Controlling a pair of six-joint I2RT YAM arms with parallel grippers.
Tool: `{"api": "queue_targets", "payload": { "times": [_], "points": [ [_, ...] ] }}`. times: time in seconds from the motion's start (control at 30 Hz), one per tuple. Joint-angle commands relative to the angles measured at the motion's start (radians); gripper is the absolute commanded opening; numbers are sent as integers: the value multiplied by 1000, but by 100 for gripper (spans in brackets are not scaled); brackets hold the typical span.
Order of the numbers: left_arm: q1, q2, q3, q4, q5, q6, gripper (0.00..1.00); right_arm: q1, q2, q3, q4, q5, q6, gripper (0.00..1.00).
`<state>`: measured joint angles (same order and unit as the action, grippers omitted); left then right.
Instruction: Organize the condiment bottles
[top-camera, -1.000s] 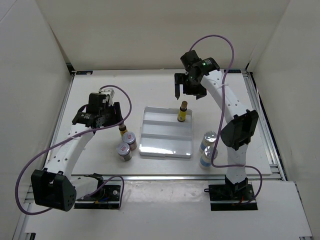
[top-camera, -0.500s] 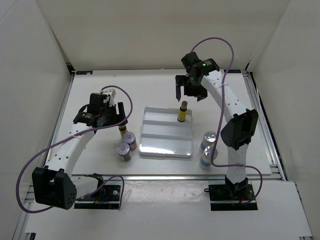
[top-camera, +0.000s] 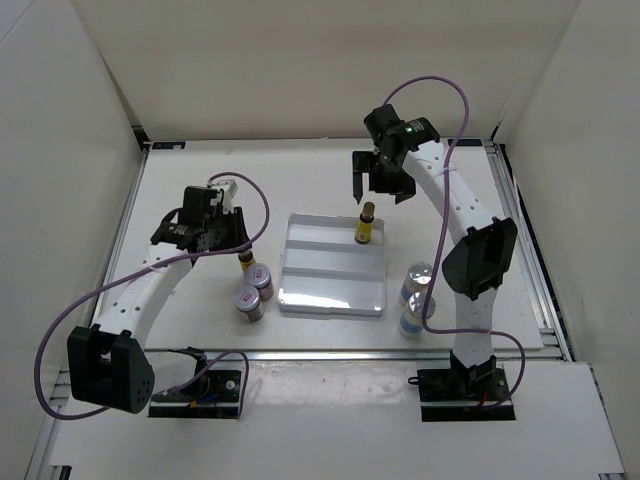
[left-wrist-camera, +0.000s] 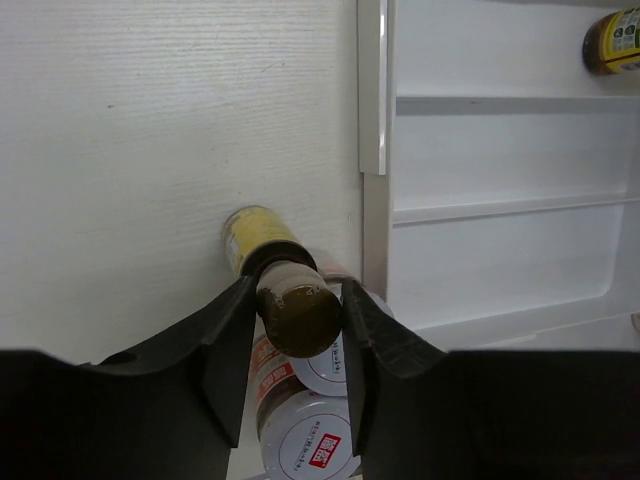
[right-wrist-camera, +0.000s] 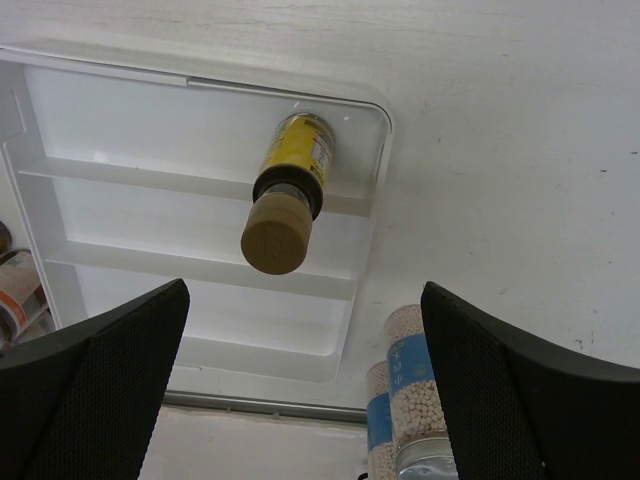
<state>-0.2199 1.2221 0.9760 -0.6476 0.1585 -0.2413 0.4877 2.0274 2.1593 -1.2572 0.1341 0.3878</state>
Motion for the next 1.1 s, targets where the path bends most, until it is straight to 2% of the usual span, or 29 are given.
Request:
{"api": "queue_targets", "payload": {
  "times": [0.0, 0.03, 0.07, 0.17, 0.27, 0.3, 0.5, 0.77, 0.9, 1.07],
  "points": [
    [-6, -9, -11, 14, 21, 8, 45, -5, -58, -10, -2, -4, 20, 100],
    [-6, -9, -11, 14, 21, 8, 45, -14, -58, -22, -2, -4, 20, 100],
    [-6, -9, -11, 14, 21, 8, 39, -14, -58, -32, -2, -4, 20, 100],
    [-6, -9, -11, 14, 21, 8, 33, -14, -67, -32, -2, -4, 20, 100],
    [-6, -9, 25, 14, 12, 17, 19, -14, -67, -32, -2, -4, 20, 100],
    [-6, -9, 38, 2, -2, 17, 12, -14, -67, -32, -2, -4, 20, 100],
    [-15, 13, 188, -27, -88, 45, 12, -23, -85, -42, -2, 6, 20, 100],
    [-24, 131, 435, -38, -166, 56, 12, -32, -137, -82, 7, 30, 20, 100],
    [-33, 203, 585, -38, -116, 8, 12, -52, -170, -125, 7, 71, 31, 100],
    [-137, 307, 673, -4, -93, 10, 12, -104, -240, -212, 7, 91, 52, 100]
  ]
}}
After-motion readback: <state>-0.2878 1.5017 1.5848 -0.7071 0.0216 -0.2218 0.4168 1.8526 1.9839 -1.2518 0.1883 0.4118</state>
